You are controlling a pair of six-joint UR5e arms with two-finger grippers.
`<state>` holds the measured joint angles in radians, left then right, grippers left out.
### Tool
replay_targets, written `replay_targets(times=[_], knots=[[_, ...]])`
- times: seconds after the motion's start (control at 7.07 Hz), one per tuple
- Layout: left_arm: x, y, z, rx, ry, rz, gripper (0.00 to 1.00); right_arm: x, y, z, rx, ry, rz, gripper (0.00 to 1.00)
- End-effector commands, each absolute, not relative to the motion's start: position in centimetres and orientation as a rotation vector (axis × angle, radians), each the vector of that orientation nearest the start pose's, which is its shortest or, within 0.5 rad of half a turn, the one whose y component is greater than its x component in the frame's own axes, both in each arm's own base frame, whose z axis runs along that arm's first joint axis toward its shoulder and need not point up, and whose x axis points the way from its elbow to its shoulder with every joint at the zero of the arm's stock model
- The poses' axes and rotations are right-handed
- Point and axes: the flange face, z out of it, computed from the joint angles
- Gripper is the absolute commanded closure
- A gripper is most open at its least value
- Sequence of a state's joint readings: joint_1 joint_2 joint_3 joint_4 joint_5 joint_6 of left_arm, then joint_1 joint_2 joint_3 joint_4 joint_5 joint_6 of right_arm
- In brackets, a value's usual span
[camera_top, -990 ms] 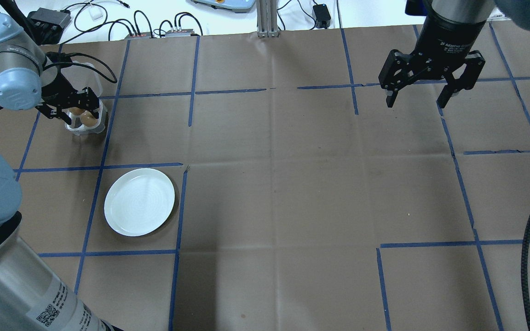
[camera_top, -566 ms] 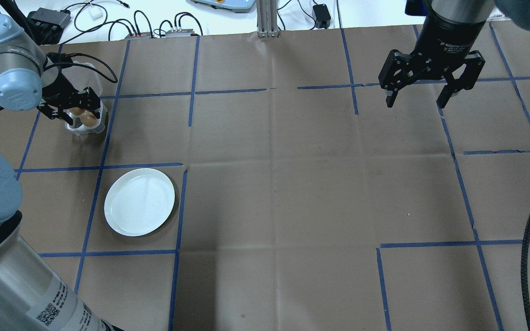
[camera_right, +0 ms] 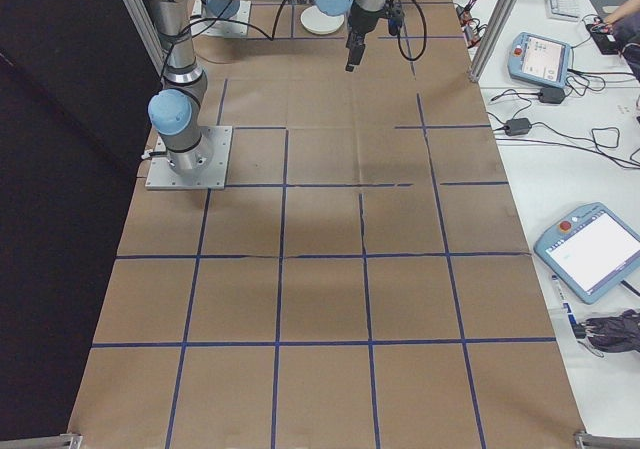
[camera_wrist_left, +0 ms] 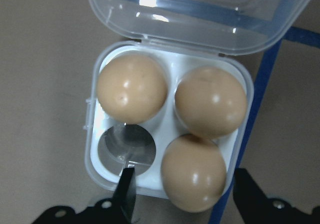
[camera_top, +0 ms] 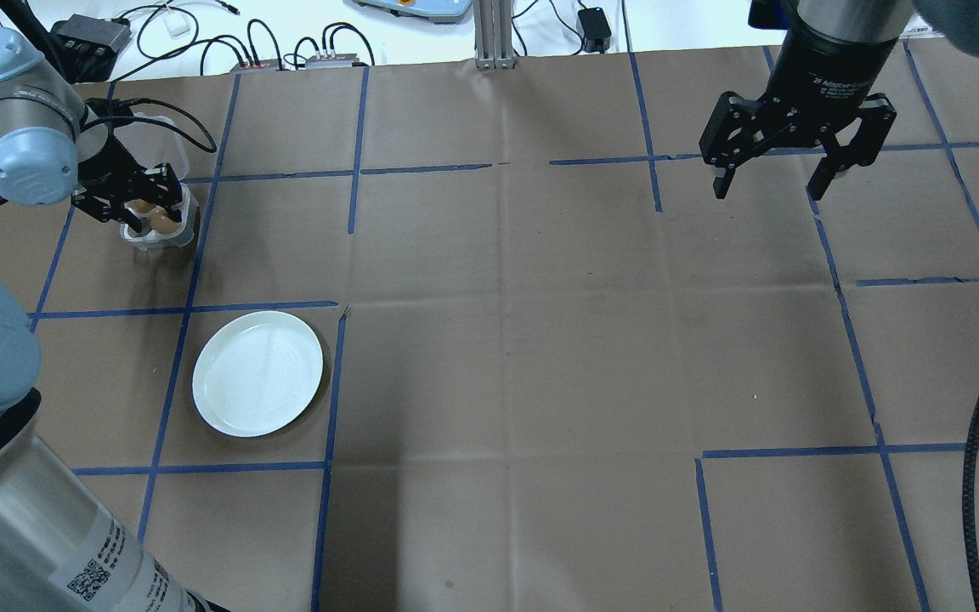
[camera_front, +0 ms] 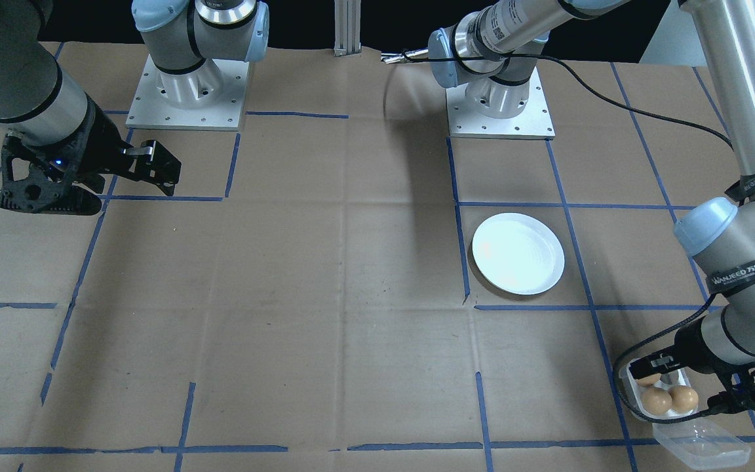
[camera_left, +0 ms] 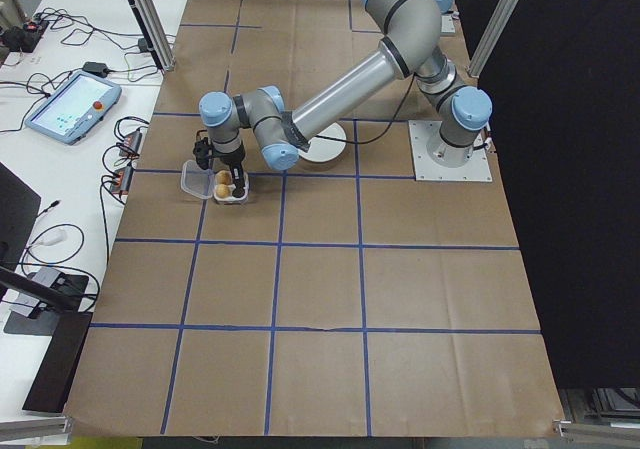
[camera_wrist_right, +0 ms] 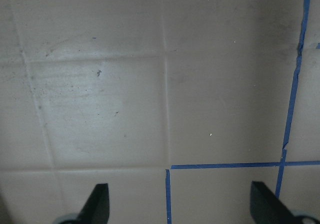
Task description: Place egg on plate
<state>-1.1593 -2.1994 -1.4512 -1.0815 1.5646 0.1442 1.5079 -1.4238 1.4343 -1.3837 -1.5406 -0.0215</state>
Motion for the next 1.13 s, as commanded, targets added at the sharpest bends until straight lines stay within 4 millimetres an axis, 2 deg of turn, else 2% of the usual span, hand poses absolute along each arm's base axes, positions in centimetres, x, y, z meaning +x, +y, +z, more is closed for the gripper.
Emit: replay_targets(times=[0.0, 0.28, 0.42, 0.71, 0.85, 0.99], knots=[[15.2, -68.7, 21.4, -0.447, 3.141, 0.016, 0.51, 10.3, -54.0, 46.2, 0.069, 3.087, 0.302, 0.00], [15.2, -68.7, 21.7, -0.463, 3.138, 0.012, 0.70, 10.3, -54.0, 46.2, 0.069, 3.087, 0.302, 0.00], [15.1, -68.6, 22.0, -0.464, 3.141, 0.003, 0.83, 10.3, -54.0, 46.1, 0.069, 3.087, 0.304, 0.00], [15.1, -68.4, 23.0, -0.466, 3.138, -0.003, 0.92, 10.3, -54.0, 46.2, 0.069, 3.087, 0.302, 0.00], [14.7, -68.1, 24.1, -0.461, 3.144, -0.021, 0.92, 10.3, -54.0, 46.2, 0.069, 3.087, 0.302, 0.00], [14.0, -66.9, 26.3, -0.462, 3.153, -0.040, 0.94, 10.3, -54.0, 46.2, 0.069, 3.087, 0.302, 0.00]])
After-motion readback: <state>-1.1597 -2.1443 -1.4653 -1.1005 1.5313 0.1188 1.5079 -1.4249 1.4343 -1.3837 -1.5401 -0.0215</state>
